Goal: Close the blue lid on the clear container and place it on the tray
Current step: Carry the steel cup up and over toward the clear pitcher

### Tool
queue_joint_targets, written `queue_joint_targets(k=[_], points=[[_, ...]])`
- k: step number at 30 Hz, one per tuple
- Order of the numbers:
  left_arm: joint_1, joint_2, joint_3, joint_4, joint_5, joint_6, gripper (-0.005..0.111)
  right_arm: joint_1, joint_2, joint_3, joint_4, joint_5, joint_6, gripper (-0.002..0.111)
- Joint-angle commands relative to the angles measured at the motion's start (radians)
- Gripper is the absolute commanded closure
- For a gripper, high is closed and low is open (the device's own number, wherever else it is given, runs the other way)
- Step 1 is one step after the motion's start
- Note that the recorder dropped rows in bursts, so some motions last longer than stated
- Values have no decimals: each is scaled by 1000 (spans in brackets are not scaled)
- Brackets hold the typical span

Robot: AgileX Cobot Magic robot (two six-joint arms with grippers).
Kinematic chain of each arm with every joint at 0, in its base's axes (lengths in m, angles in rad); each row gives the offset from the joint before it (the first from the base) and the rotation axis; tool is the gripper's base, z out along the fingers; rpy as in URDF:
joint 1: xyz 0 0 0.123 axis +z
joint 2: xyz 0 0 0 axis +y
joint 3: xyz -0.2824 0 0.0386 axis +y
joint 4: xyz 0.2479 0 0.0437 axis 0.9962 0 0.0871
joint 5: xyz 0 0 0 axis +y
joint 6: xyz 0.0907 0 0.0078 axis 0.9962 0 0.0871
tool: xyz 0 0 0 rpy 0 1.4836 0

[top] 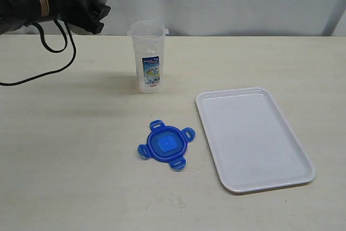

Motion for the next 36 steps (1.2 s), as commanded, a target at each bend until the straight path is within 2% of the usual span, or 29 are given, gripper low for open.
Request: queue_joint_targets(k=[1,10,19,27,36], points=[[-22,-14,-30,-11,9,9,107,-7,-4,3,0,-2,-8,104],[-57,-10,-44,-10,32,75,107,-7,-4,3,0,-2,-8,104],[-61,-10,-44,-10,72,180,107,-7,-4,3,0,-2,-8,104],[-61,-8,-44,-18,76,180,107,-7,-4,3,0,-2,-8,104],[-97,-8,-44,-53,47,174,107,-7,-4,3,0,-2,-8,104]])
